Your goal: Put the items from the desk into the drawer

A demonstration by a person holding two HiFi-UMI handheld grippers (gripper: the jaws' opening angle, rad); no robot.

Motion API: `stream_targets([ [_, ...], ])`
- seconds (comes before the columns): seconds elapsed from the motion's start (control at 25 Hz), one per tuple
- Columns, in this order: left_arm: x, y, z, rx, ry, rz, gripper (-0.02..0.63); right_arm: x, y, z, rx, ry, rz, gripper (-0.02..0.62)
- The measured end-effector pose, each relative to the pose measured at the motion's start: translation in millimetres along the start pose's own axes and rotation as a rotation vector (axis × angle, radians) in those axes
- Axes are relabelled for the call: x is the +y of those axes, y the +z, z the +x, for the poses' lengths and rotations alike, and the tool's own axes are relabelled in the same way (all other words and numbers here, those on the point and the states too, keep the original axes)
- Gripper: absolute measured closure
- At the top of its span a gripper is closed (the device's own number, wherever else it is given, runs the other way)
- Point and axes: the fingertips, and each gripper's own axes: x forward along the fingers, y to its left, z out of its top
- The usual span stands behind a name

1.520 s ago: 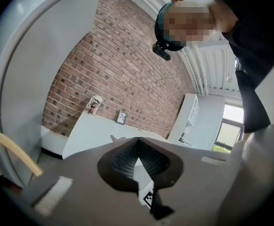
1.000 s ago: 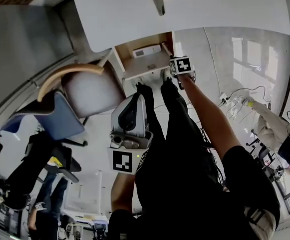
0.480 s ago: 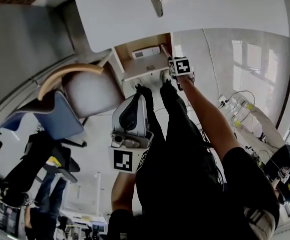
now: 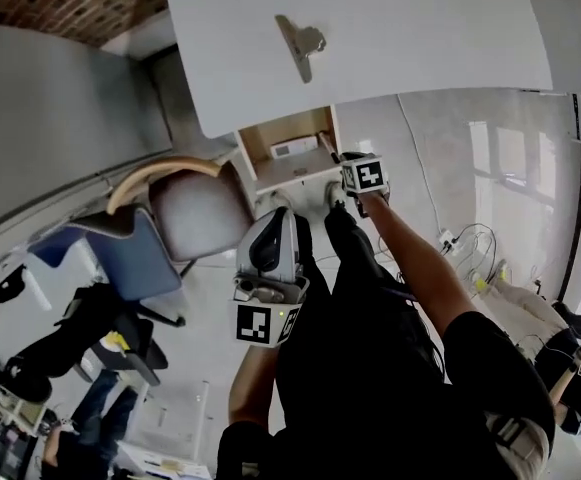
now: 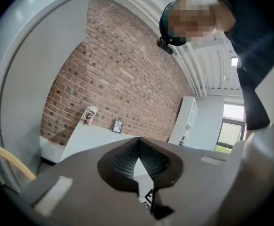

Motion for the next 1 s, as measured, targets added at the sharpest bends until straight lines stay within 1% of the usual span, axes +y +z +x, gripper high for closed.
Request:
stream_targets([
  [0.12, -9.7, 17.8, 2.4, -0.026, -0.016, 0.035, 0.592, 12.2, 30.0, -32.1, -0.087, 0.038, -0.037, 0.592],
  [0.24, -21.2, 37.7, -2.6, -0.048, -0.021, 0.063, 0.592, 30.5, 60.8, -79.5, -0.196, 0.091, -0.07, 0.592],
  [0.4, -33.2, 59.4, -13.1, -0.062, -0.009, 0.096, 0.592, 55.3, 99.3, -159.8, -0.378, 0.164, -0.097, 0.592],
  [0.52, -44.1, 74.1, -19.0, -0.08, -0.004, 0.127, 0.592, 70.5, 123.9, -226.0, -0.535, 0.193, -0.152, 0.592],
  [0.64, -55.5, 87.8, -25.3, -0.1, 0.005, 0.145, 0.592, 85.1, 131.7, -289.5, -0.661, 0.216, -0.21, 0.592],
  [0.76, -65.1, 105.2, -29.0, -0.14, 0.019, 0.149, 0.592, 97.7, 131.7, -350.6, -0.779, 0.248, -0.234, 0.592],
  [0.84, -69.8, 113.7, -30.0, -0.168, 0.027, 0.15, 0.592, 104.4, 130.8, -381.7, -0.846, 0.265, -0.244, 0.592],
  [0.92, -72.7, 114.5, -30.9, -0.179, 0.032, 0.149, 0.592, 108.3, 128.1, -399.2, -0.888, 0.269, -0.254, 0.591],
  [0.96, -73.3, 112.9, -31.2, -0.179, 0.034, 0.145, 0.592, 109.2, 126.6, -402.6, -0.9, 0.268, -0.258, 0.578],
  [1.0, -73.6, 110.9, -31.1, -0.177, 0.034, 0.138, 0.592, 109.3, 125.9, -403.2, -0.904, 0.268, -0.261, 0.508],
])
